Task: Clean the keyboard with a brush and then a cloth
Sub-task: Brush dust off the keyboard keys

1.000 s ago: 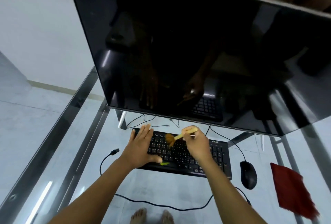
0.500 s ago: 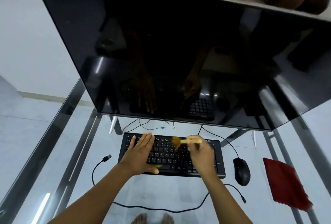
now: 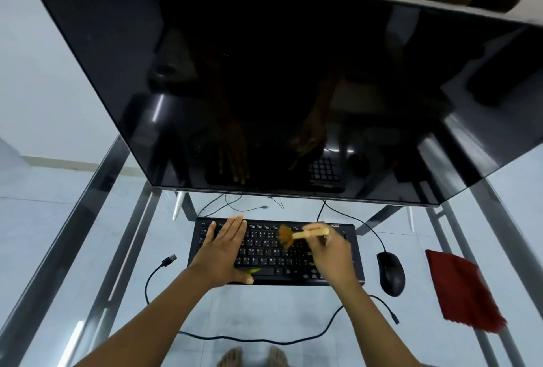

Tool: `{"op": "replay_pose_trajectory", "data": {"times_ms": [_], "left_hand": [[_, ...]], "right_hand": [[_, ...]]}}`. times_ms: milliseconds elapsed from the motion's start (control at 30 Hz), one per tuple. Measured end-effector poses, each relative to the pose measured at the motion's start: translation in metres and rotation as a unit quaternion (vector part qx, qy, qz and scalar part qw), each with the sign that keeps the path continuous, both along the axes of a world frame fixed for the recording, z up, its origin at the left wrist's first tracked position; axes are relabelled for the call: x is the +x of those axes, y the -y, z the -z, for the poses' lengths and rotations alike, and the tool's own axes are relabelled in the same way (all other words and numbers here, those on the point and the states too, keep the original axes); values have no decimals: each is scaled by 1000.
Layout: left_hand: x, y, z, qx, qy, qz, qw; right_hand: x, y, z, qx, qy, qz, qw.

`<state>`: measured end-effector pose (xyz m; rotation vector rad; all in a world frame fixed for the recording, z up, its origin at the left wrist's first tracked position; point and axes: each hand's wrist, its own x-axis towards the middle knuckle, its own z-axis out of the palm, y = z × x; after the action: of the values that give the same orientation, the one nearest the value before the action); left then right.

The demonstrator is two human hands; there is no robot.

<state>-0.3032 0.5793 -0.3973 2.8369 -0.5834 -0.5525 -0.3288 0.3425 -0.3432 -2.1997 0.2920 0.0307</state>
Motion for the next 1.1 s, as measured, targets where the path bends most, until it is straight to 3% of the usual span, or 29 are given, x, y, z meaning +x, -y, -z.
{"op": "replay_pose_trajectory", "data": {"times_ms": [67, 133, 200, 267, 333, 400, 467, 600, 700, 767, 833, 867, 933, 1000, 1067, 1100], "left_hand": [[-1, 3, -1, 4, 0, 0, 1000], [-2, 7, -2, 8, 1, 11, 1000], [-2, 12, -1, 4, 6, 19, 1000], [-1, 17, -1, -1, 2, 22, 1000], [0, 22, -1, -4, 0, 24, 1000], [1, 26, -2, 1, -3, 32, 999], [3, 28, -1, 4, -4, 37, 999], [4, 29, 1, 8, -9, 34, 999], [4, 30, 0, 13, -12, 35, 999], [5, 32, 0, 13, -16, 34, 999], [6, 36, 0, 5, -18, 29, 999], [6, 40, -1, 1, -16, 30, 999], [6, 51, -1, -3, -16, 42, 999], [6, 66, -2, -14, -20, 53, 998], [5, 80, -2, -25, -21, 60, 998], [5, 85, -2, -26, -19, 62, 998]], "right_hand": [[-4, 5, -3, 12, 40, 43, 998], [-10, 6, -6, 83, -62, -43, 994], [-16, 11, -4, 55, -112, -87, 988], [-16, 18, 2, -16, -26, 10, 999], [-20, 22, 0, 11, 13, 52, 999], [-22, 19, -2, 81, -78, -40, 993], [-23, 19, -2, 53, -135, -117, 982], [-16, 23, 1, 60, -14, 16, 998], [-9, 21, -7, 106, -91, -74, 987], [-1, 27, -5, 84, -47, -28, 995], [6, 38, -6, 59, 22, 88, 994], [9, 43, -7, 82, 22, 104, 991], [10, 50, -7, 137, -56, 33, 988], [6, 56, -5, 95, -81, 0, 992], [4, 67, -1, 4, 3, 92, 996], [0, 72, -4, 11, 31, 141, 989]]}}
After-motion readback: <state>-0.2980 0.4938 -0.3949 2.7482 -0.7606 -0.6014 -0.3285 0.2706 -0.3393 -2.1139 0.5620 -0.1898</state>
